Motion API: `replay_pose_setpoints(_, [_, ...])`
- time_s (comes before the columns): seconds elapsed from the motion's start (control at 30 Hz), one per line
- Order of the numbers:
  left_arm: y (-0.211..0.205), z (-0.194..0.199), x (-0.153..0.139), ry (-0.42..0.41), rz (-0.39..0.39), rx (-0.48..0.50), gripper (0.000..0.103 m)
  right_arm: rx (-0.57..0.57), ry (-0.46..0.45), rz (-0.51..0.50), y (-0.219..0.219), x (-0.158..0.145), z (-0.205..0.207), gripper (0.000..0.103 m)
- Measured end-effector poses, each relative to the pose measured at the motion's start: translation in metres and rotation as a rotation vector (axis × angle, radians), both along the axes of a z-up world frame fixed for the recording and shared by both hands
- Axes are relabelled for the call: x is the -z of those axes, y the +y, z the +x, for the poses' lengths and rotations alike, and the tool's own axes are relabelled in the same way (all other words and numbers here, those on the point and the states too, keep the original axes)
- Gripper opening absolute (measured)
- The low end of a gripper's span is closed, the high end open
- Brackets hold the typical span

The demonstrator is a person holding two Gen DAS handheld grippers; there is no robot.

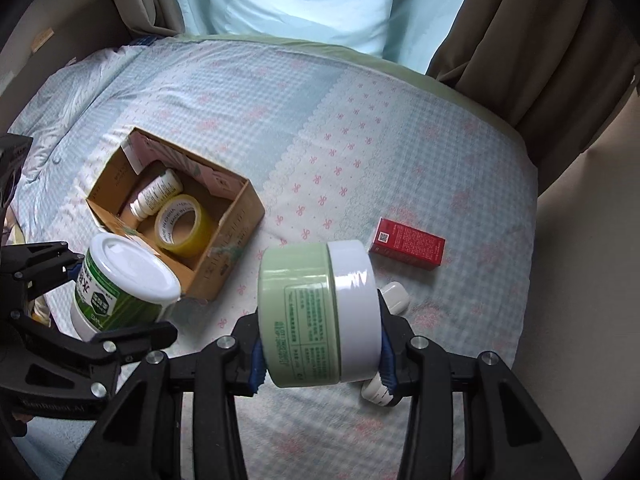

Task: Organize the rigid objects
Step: 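Lift and carry both jars over the cardboard box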

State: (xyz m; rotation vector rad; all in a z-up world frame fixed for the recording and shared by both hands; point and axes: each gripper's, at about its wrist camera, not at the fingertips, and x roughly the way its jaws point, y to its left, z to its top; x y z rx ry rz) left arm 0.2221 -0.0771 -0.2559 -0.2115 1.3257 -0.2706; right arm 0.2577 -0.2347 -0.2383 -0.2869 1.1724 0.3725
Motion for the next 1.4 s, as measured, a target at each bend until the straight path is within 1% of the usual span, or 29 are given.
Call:
replay_pose_setpoints(0.13, [0.047, 0.001, -0.038, -0.043, -0.006, -0.015, 0.068, 0.024, -0.04, -0.015, 0.029, -0.04, -0.013, 0.04])
replay_pose_setpoints(0.2, [0.071, 0.001, -0.054, -0.057, -0.002, -0.008, 0.068, 0.056, -0.037, 0.008, 0.043, -0.055, -0.018, 0.04])
replay_pose_setpoints(0.27, [0.095, 0.001, -0.066, -0.065, -0.001, 0.003, 0.068, 0.105, -0.02, 0.051, 0.057, -0.066, -0.022, 0.04])
replay_pose_setpoints(0.4, [0.147, 0.001, -0.082, -0.08, 0.005, 0.026, 0.068, 0.211, 0.003, 0.143, 0.087, -0.077, -0.03, 0.04])
replay_pose_setpoints(0.53, [0.193, 0.008, -0.079, -0.064, 0.023, 0.051, 0.068, 0.267, -0.003, 0.16, 0.124, -0.077, -0.033, 0.04])
replay_pose_setpoints(0.6, [0.214, 0.013, -0.073, -0.054, 0.037, 0.065, 0.068, 0.301, -0.002, 0.161, 0.141, -0.074, -0.034, 0.04])
replay_pose_setpoints(0.73, [0.25, 0.029, -0.055, -0.023, 0.037, 0.079, 0.068, 0.352, 0.014, 0.163, 0.172, -0.063, -0.029, 0.04])
replay_pose_setpoints(0.93, [0.283, 0.058, -0.016, 0.021, 0.043, 0.072, 0.068, 0.391, 0.069, 0.154, 0.207, -0.029, -0.015, 0.04])
replay_pose_setpoints(1.2, [0.289, 0.091, 0.045, 0.062, 0.067, 0.084, 0.068, 0.431, 0.149, 0.131, 0.226, 0.032, 0.003, 0.04])
replay_pose_setpoints(1.4, [0.275, 0.112, 0.097, 0.087, 0.099, 0.106, 0.068, 0.474, 0.197, 0.102, 0.225, 0.086, 0.015, 0.04])
